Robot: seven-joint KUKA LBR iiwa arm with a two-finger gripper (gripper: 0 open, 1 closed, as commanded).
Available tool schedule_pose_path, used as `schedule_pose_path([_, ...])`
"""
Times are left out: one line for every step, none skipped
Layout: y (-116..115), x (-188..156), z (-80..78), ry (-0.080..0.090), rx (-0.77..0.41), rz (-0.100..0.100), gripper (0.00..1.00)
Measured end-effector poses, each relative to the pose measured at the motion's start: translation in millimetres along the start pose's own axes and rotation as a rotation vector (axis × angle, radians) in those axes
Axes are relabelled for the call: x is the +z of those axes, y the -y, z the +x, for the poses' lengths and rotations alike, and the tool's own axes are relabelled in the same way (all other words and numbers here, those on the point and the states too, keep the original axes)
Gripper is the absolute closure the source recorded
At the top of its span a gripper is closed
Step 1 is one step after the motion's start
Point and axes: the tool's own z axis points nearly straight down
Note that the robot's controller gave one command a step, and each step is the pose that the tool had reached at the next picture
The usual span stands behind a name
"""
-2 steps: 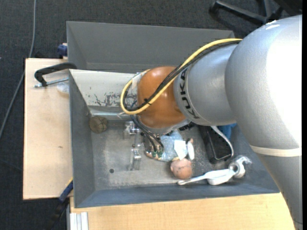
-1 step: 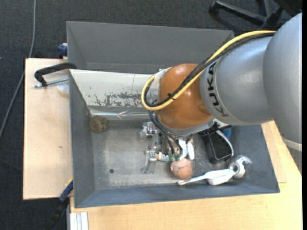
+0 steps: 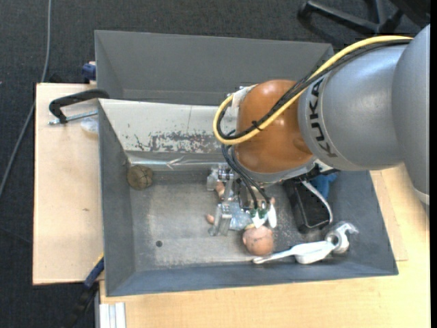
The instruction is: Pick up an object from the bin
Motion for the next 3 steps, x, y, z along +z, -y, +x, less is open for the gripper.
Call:
schedule_pose_path([52.0, 17.5, 19.0, -0.021, -0.011, 0.001, 0.0])
schedule_pose_path([70.9, 19.8, -5.3, 0.007, -0.004, -0.002, 1.0])
schedule_pose_path([71.1, 20.0, -4.9, 0.005, -0.004, -0.002, 0.0])
